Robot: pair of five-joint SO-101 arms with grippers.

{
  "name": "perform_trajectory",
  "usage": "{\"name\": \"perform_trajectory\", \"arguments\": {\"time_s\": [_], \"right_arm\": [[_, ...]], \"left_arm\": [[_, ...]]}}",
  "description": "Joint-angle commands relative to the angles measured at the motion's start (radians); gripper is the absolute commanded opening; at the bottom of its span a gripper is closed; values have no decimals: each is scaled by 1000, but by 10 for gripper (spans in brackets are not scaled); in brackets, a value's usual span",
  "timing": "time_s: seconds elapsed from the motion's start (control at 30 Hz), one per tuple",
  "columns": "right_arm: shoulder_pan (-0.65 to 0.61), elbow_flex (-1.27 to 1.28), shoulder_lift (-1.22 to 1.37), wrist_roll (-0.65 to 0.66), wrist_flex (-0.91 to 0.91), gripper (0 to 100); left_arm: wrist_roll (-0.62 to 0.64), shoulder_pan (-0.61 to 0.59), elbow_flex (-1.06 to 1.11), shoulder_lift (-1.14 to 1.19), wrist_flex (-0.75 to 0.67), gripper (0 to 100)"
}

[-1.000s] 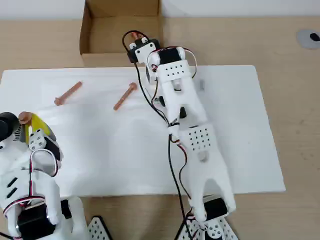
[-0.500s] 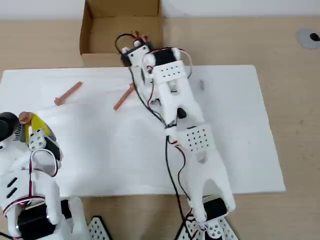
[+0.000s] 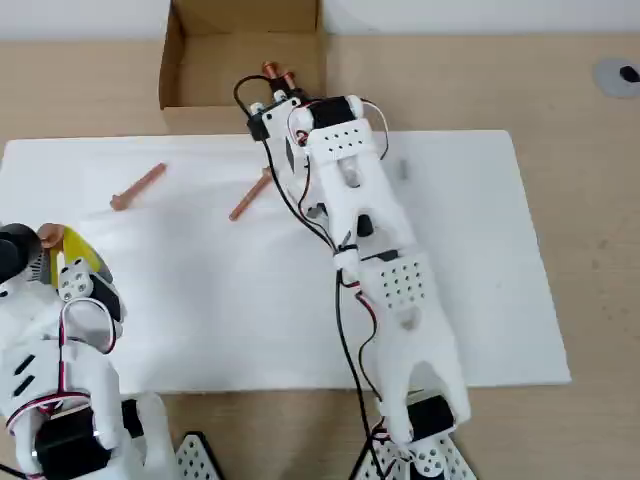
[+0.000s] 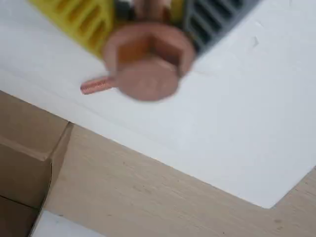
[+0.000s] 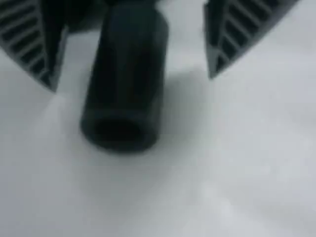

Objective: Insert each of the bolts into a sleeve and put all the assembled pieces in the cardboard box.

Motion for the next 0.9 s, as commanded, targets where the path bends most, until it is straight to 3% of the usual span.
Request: {"name": "perform_trajectory", "arguments": {"time_s": [0.0,0.43,0.67,0.87], "right_arm": [[-2,19,-110,-8,14,242],[2,12,-16,8,-35,239],[1,15,-7,77,-84,134],[22,13,39,91,-80,101]], "left_arm": [[-3,-2,-49,-10,-6,4],[-5,-8,-51,-10,-5,4],[-5,-8,-51,-10,-5,5],[-5,-8,-51,-10,-5,5]]}}
